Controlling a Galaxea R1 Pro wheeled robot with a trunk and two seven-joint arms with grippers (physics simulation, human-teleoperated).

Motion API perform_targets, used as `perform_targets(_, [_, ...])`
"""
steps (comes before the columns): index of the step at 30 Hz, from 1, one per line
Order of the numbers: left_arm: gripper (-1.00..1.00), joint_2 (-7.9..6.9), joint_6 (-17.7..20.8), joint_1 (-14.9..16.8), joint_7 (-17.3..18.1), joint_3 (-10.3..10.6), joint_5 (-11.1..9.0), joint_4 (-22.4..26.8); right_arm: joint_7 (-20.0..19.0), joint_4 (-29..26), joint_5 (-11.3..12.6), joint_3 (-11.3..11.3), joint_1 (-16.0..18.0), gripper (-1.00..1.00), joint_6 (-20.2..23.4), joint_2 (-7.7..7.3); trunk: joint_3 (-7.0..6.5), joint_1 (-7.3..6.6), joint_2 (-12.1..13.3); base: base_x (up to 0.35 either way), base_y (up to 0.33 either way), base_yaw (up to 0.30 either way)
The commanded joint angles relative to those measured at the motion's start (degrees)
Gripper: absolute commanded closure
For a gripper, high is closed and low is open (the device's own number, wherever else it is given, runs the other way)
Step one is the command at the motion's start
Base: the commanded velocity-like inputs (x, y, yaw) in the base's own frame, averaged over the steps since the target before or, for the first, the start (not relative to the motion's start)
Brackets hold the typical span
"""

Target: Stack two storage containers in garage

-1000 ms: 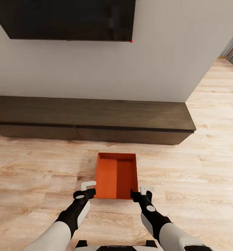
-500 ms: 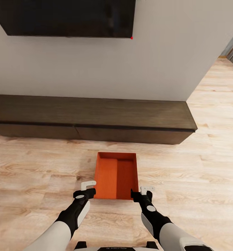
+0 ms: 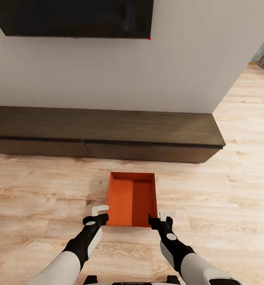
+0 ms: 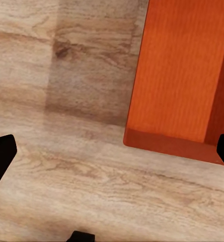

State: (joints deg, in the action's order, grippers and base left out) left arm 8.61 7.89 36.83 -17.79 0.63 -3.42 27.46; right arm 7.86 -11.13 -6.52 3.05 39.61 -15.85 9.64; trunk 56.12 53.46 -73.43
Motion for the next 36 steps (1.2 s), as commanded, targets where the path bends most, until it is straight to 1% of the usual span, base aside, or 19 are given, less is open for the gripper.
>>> perform_targets(1, [-1.0, 0.0, 0.3, 0.0, -0.2, 0.1, -0.3, 0.1, 0.2, 0.1, -0.6, 0.3, 0.0, -1.0, -0.1, 0.03, 0.22, 0.23, -0.4, 0.0, 0.0, 0.0])
perform_targets(19, [-1.0, 0.0, 0.3, 0.0, -0.3, 0.2, -0.2, 0.1, 0.2, 0.1, -0.6, 0.3, 0.0, -1.0, -0.2, 0.03, 3.45, 4.18, -7.7, 0.0, 0.0, 0.0])
perform_targets(23, [-1.0, 0.0, 0.3, 0.0, -0.3, 0.2, -0.1, 0.1, 0.2, 0.1, -0.6, 0.3, 0.0, -1.0, -0.3, -0.24, 4.16, 5.06, -9.3, 0.0, 0.0, 0.0])
perform_targets(27, [-1.0, -0.06, 0.2, 0.0, -0.2, 0.2, -0.1, 0.1, 0.2, 0.1, -0.6, 1.5, 0.0, -1.0, -0.3, -0.43, 4.88, 5.94, -10.9, 0.0, 0.0, 0.0])
perform_targets(30, [-1.0, -0.08, 0.2, 0.0, 0.0, 0.2, 0.0, 0.0, 0.2, 0.1, -0.6, 2.8, 0.0, -1.0, -0.3, -0.96, 5.42, 6.59, -12.1, 0.0, 0.0, 0.0])
perform_targets(36, [-1.0, -0.26, 0.2, 0.0, 0.4, 0.2, 0.0, -0.4, 0.1, 0.1, -0.7, 3.1, 0.0, -1.0, -0.3, -1.17, 6.5, 7.91, -14.5, 0.0, 0.0, 0.0])
